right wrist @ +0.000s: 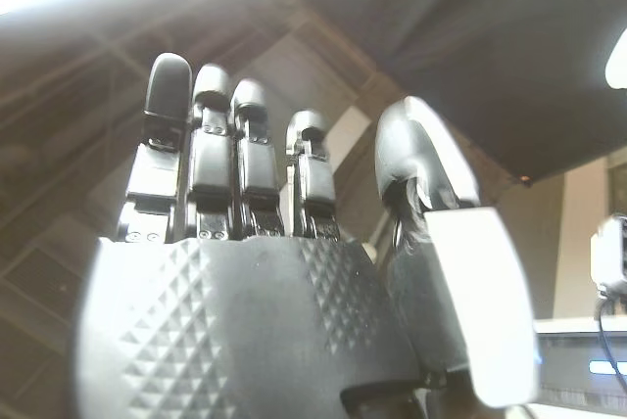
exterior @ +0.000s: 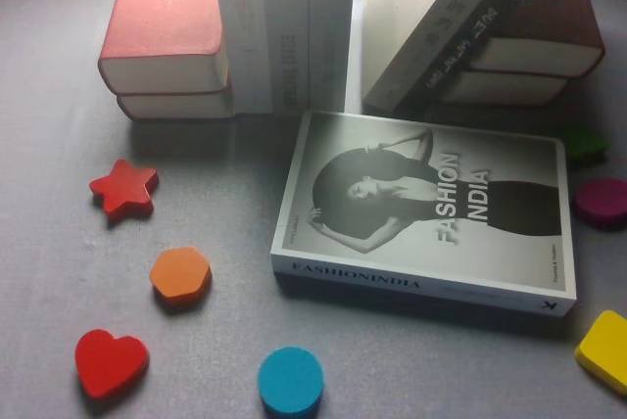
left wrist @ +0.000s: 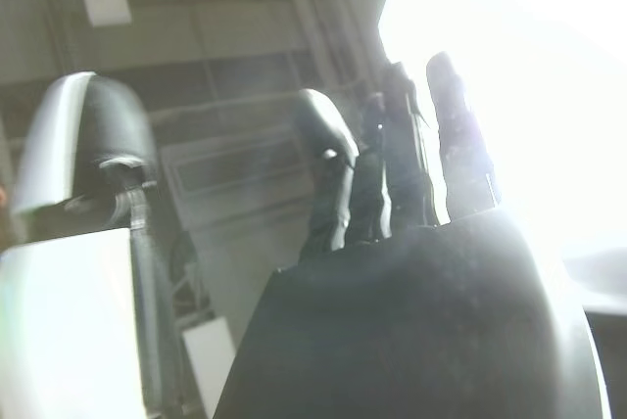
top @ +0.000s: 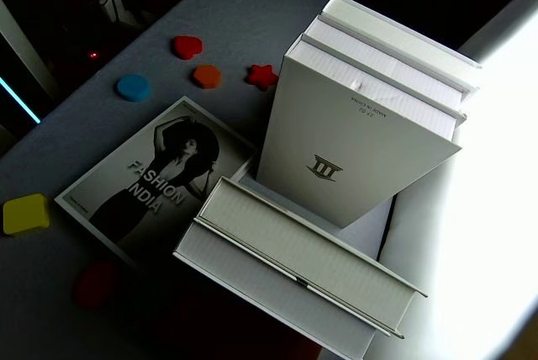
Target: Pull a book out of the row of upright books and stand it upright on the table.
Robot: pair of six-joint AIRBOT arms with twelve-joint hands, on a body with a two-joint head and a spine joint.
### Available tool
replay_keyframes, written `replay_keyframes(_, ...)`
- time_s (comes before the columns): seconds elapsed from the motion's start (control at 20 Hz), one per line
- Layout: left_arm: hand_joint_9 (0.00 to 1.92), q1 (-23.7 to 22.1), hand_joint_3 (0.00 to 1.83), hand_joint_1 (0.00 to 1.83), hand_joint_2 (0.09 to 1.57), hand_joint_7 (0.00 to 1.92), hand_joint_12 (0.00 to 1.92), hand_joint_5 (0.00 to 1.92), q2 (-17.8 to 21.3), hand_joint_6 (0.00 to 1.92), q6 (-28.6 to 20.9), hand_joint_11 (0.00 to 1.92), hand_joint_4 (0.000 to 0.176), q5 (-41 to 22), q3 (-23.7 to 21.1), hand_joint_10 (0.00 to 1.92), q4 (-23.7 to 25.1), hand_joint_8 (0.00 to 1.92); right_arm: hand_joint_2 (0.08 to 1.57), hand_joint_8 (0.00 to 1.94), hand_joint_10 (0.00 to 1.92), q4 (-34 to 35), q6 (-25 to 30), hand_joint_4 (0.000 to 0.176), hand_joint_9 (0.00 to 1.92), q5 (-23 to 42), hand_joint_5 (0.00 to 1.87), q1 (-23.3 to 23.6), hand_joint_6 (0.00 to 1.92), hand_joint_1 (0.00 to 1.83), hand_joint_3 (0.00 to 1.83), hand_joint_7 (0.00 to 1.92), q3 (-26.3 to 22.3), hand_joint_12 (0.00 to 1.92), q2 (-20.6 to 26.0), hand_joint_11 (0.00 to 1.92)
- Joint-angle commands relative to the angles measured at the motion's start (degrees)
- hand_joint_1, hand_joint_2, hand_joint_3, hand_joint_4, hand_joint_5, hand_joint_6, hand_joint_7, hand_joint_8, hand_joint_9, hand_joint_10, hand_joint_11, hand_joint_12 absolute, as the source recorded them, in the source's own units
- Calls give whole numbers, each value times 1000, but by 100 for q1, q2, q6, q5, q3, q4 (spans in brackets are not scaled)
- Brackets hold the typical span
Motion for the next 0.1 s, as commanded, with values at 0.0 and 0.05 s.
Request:
replay_keyframes(0.0, 420, 13, 7, 787, 1081, 527, 812, 131, 58, 1335, -50, 0, 0, -674, -45, 96, -316, 487, 934, 77, 508, 327, -245, 114, 788, 1069, 779, -27, 65, 729, 0, 957, -175, 1552, 105, 427)
replay_keyframes(0.05, 420, 53, 7, 787, 1081, 527, 812, 131, 91, 1335, -50, 0, 0, -725, -78, 96, -338, 487, 934, 77, 508, 382, -626, 114, 788, 1236, 779, -152, 65, 729, 0, 957, -366, 1552, 214, 427)
